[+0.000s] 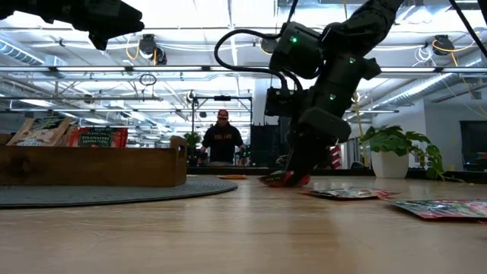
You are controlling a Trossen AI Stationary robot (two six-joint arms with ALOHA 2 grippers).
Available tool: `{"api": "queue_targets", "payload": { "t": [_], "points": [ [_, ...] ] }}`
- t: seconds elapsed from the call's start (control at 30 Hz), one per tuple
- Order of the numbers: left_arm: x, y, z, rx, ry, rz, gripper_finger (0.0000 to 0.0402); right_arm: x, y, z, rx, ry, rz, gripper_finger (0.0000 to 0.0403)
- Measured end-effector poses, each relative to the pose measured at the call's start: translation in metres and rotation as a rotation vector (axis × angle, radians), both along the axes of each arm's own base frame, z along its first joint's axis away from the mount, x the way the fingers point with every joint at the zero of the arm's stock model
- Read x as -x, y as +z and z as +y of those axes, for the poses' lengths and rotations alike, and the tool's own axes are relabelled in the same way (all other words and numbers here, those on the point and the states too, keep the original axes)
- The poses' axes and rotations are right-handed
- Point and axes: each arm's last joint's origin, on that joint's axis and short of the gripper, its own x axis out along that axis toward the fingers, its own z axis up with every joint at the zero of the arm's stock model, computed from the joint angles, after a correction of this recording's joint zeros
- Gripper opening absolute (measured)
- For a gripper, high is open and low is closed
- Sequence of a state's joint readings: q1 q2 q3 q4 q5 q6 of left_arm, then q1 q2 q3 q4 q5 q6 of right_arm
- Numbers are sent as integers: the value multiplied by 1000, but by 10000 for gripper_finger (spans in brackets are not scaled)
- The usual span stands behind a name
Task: Pick & Place Tea
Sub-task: Put the red tea bag into the middle section of the wooden organizer
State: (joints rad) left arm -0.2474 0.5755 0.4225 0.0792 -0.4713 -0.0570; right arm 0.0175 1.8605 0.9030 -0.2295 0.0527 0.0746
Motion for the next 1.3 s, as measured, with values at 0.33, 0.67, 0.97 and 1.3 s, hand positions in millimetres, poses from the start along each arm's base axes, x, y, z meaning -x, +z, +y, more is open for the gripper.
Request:
{"api": "queue_targets", "payload": {
  "t": [0.33, 0.67, 0.97, 1.3],
  "points": [
    [0, 0, 0, 0, 0, 0, 131, 3, 53, 36, 588, -126, -308, 2],
    [0, 4, 0, 13, 0, -47, 132, -7, 66, 55, 809, -280, -791, 1],
    [0, 17, 0, 49, 8, -179, 131, -12, 55, 34, 908, -373, -768, 0],
    [-51, -15, 4, 194, 181, -69, 152, -19, 74, 22, 929, -303, -880, 0]
  ]
}}
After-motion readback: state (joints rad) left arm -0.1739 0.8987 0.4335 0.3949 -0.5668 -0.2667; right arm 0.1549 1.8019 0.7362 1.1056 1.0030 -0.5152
